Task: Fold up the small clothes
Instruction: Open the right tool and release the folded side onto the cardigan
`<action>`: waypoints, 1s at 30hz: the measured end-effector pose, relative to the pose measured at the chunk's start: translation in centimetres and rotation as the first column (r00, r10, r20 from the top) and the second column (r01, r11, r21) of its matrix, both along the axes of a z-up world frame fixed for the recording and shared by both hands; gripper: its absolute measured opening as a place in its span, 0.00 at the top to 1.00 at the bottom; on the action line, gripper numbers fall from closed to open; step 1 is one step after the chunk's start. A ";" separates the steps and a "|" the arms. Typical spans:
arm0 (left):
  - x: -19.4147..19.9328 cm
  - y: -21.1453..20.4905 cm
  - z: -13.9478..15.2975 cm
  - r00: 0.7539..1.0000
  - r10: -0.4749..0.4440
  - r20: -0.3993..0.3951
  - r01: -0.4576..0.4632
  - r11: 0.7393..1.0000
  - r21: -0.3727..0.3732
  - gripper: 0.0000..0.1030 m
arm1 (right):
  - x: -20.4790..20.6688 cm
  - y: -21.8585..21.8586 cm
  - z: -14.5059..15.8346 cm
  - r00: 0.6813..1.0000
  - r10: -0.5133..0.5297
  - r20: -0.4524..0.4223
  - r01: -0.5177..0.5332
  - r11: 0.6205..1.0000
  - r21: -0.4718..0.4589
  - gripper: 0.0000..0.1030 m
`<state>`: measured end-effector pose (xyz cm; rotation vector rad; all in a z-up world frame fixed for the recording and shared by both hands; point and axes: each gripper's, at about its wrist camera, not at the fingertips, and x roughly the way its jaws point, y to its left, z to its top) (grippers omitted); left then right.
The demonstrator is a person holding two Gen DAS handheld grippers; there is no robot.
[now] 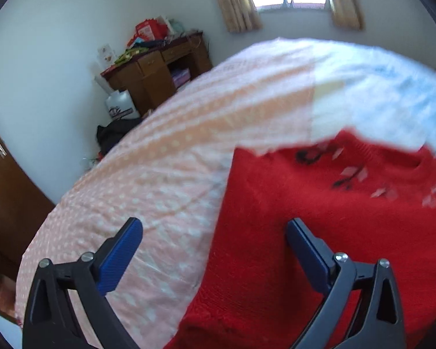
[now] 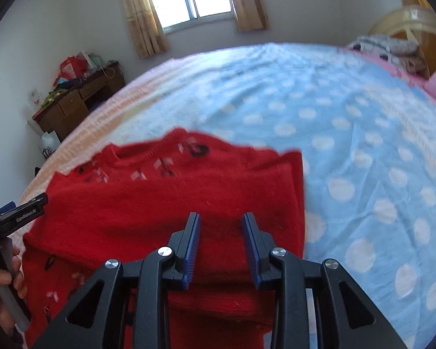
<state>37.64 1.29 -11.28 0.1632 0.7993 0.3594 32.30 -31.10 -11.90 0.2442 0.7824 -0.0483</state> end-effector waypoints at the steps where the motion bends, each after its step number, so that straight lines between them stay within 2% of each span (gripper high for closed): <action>1: -0.1 0.3 -0.3 1.000 0.000 0.011 0.000 1.000 -0.021 0.00 | -0.2 -0.4 0.2 1.000 0.003 0.019 -0.003 1.000 0.026 0.69; 5: -0.2 2.0 -0.2 1.000 0.021 0.013 -0.019 0.992 -0.121 0.00 | -0.1 -1.0 0.3 0.999 0.012 0.031 -0.015 0.997 0.080 0.68; 8: 0.0 2.8 -0.5 1.000 0.019 0.011 -0.016 0.981 -0.192 0.00 | -1.3 -2.9 1.6 0.992 -0.049 0.118 0.032 0.989 0.147 0.68; 10: -0.1 3.2 -0.6 1.000 0.021 0.009 -0.018 0.971 -0.240 0.00 | -1.0 -4.1 1.8 0.991 -0.078 0.110 0.056 0.981 0.187 0.68; 12: -0.3 3.5 -0.8 1.000 0.028 0.005 -0.025 0.958 -0.285 0.00 | 0.0 -4.6 1.1 0.995 -0.083 0.047 0.074 0.984 0.162 0.68; 13: -0.2 3.8 -0.9 1.000 0.031 0.004 -0.028 0.951 -0.308 0.00 | 0.6 -4.5 0.3 0.997 -0.078 0.007 0.076 0.990 0.118 0.68; 15: -0.3 4.2 -1.1 0.999 0.038 0.002 -0.035 0.938 -0.344 0.00 | 1.0 -4.0 0.0 0.999 -0.053 0.006 0.052 0.996 0.071 0.68; 18: -0.4 4.0 -1.2 0.999 0.038 0.005 -0.035 0.939 -0.341 0.00 | 1.5 -3.1 0.0 0.999 -0.039 -0.003 0.039 0.999 0.006 0.65; 21: -0.2 3.8 -1.2 0.999 0.037 0.008 -0.032 0.946 -0.324 0.00 | 1.6 -2.6 0.0 1.000 -0.013 0.000 0.013 1.000 -0.022 0.54; 23: 0.0 4.1 -1.2 0.999 0.035 0.006 -0.031 0.941 -0.337 0.00 | 1.4 -2.6 0.0 1.000 0.003 0.005 -0.003 1.000 -0.015 0.47; 28: -0.4 5.2 -0.7 1.000 -0.005 0.003 0.006 0.917 -0.400 0.00 | 0.1 -3.3 1.0 0.999 -0.005 0.033 0.003 0.999 0.041 0.47; 30: -1.6 6.1 0.2 1.000 -0.030 -0.002 0.027 0.921 -0.388 0.00 | -2.2 -3.3 2.4 0.996 0.004 0.085 -0.011 0.996 0.089 0.47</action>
